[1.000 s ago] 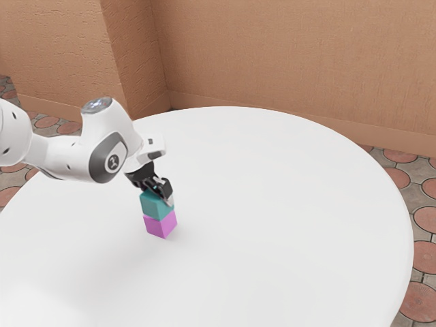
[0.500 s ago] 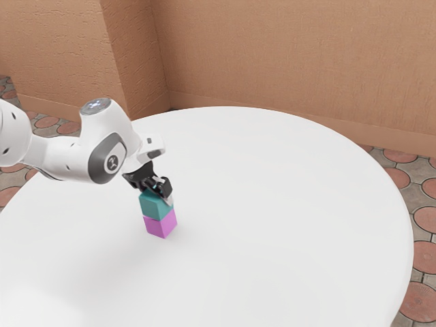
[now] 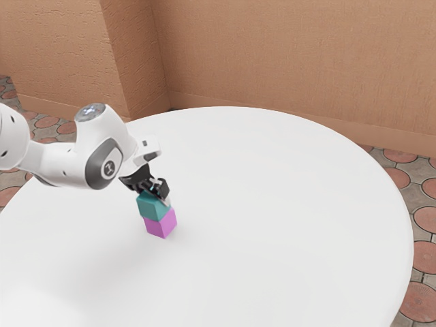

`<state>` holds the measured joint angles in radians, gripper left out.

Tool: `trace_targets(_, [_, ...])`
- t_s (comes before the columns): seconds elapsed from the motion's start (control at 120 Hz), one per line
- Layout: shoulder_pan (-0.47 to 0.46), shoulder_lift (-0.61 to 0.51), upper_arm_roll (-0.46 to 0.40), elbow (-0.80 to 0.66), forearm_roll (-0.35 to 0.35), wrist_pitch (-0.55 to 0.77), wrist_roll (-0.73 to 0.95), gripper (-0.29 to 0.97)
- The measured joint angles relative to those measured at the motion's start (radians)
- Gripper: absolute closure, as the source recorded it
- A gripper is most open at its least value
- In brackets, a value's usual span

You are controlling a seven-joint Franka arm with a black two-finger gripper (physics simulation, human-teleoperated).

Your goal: Pick up the blue block with one arm, and put the blue block on the pink block with one arm

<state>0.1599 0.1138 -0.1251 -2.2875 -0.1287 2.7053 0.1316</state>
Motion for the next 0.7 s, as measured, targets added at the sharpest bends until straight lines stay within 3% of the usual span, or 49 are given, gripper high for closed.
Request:
trace_targets(0.325, [0.000, -0.020, 0.008, -0.012, 0.000, 0.008, 0.005, 0.39])
trace_targets(0.7, [0.001, 0.040, 0.023, 0.038, 0.006, 0.013, 0.016, 0.39])
